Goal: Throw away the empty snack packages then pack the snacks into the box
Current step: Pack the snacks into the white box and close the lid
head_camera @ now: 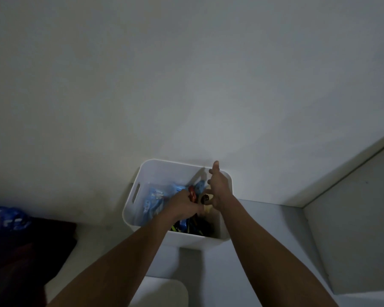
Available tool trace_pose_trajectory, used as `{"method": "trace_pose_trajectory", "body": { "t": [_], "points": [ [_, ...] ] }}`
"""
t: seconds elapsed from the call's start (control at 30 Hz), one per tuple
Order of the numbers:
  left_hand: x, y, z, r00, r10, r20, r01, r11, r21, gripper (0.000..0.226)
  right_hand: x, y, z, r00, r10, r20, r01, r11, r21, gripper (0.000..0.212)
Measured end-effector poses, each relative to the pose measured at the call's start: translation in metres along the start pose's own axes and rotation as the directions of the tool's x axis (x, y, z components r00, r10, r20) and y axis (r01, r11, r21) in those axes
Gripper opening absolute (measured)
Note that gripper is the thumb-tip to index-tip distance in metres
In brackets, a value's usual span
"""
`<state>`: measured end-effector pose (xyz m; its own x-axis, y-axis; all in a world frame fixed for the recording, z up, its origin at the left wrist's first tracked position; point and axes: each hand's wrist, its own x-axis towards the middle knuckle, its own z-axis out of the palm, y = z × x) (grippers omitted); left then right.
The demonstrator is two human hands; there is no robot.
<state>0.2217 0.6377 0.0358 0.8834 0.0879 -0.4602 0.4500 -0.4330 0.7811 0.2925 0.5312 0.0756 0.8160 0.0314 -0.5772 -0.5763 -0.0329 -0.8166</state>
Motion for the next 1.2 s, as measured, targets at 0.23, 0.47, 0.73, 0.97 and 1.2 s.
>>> {"method": "trace_pose_trajectory", "body": {
  "t": [0.23,0.47,0.73,0.97,1.2],
  "points": [
    [-0.031,0.016,-0.012,0.978,0.107,-0.180,-0.073,0.979,0.189,0.051,-0.045,0.000,-0.019,0.967,-0.235,-0.103,0.219,0.965,-0.142,0.051],
    [-0.072,0.020,-0.012,0.945,0.213,-0.248,-0.153,0.959,0.239,0.080,-0.102,0.018,-0.048,0.897,-0.425,-0.126,0.386,0.888,-0.250,0.035],
    [-0.131,-0.011,0.002,0.837,0.388,-0.386,-0.242,0.895,0.374,0.039,-0.149,0.087,-0.059,0.835,-0.541,-0.099,0.481,0.806,-0.345,0.022],
    [-0.188,-0.095,0.010,0.800,0.385,-0.460,-0.210,0.898,0.387,0.045,-0.182,0.185,-0.049,0.883,-0.470,-0.010,0.416,0.792,-0.447,0.031],
    [-0.238,-0.231,0.008,0.923,0.062,-0.381,0.117,0.896,0.429,0.080,-0.211,0.300,-0.047,0.977,-0.205,0.064,0.203,0.784,-0.587,0.051]
  ]
}}
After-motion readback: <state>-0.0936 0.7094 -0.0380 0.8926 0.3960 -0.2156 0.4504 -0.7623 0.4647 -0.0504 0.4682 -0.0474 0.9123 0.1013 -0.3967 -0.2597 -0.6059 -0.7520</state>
